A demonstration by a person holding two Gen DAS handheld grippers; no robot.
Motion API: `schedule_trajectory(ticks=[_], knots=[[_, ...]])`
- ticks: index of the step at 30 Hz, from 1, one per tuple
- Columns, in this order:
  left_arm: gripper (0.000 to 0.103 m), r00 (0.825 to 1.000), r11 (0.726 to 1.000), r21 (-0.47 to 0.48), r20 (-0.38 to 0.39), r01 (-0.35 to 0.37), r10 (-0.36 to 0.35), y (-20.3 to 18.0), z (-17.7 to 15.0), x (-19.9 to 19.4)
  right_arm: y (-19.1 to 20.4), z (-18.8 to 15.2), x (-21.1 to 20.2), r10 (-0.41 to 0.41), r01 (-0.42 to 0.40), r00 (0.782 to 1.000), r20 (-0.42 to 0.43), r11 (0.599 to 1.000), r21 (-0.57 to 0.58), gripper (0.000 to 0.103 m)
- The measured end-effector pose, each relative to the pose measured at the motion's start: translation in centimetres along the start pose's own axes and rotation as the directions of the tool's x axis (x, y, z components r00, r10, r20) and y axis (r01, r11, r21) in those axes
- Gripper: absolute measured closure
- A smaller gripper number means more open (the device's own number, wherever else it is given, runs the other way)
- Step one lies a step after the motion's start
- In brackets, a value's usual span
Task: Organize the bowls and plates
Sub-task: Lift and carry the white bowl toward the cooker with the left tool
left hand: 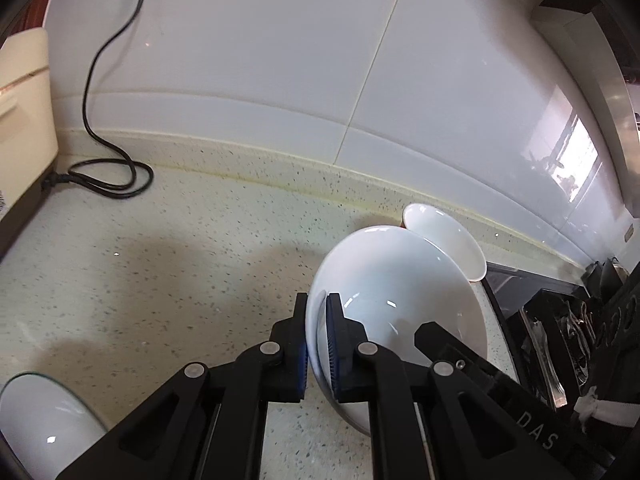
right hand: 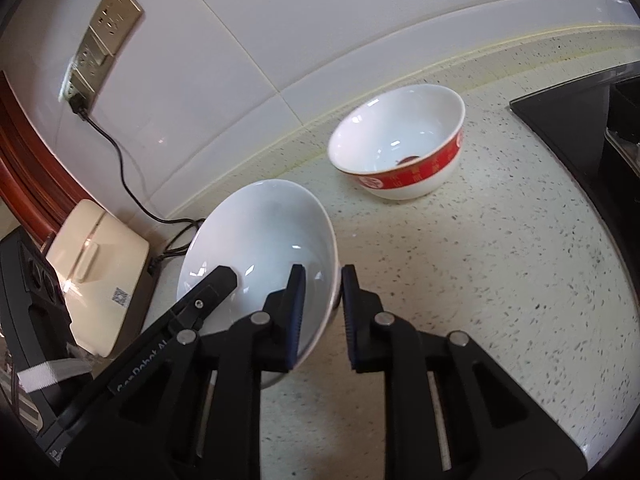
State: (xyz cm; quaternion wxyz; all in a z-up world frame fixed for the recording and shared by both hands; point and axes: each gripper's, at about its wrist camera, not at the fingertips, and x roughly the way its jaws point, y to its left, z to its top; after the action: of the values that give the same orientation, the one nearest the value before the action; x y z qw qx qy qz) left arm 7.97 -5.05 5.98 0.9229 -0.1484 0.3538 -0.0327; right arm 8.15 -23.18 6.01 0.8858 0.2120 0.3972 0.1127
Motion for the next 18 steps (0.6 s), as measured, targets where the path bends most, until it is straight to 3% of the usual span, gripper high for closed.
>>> schedule_trajectory(ticks=[18], knots=[[0.094, 0.994, 0.998, -0.001, 0.089, -0.07, 0.07, 2.2, -0.5, -3.7, 3.2, -1.5, -0.2, 0.097, -0.098, 0.995, -0.018, 0.993, -0.07, 0.082]])
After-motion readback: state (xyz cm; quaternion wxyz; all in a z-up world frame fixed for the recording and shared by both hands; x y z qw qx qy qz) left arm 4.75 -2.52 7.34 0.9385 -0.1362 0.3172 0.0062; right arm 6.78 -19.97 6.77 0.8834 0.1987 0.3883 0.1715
